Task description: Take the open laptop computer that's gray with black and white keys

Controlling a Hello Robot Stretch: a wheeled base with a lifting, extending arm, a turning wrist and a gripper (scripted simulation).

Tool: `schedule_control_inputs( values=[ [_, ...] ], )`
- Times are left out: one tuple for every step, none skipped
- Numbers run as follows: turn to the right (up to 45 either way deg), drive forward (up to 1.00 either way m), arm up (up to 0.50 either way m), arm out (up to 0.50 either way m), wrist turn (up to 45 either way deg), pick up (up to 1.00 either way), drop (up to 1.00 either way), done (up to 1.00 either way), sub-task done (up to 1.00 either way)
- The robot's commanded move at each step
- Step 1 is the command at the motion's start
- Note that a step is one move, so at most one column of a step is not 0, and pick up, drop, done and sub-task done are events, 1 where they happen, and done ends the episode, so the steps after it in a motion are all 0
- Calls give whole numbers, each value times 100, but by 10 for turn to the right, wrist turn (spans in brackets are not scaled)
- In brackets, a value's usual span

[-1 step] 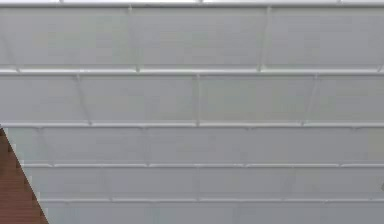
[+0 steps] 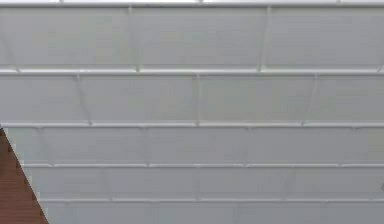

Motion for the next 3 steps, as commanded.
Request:
schedule_control_inputs(
  values=[
    [0, 0, 24, 0, 0, 0, 0, 0, 0],
    [0, 0, 0, 38, 0, 0, 0, 0, 0],
    [0, 0, 0, 0, 450, 0, 0, 0, 0]
  ],
)
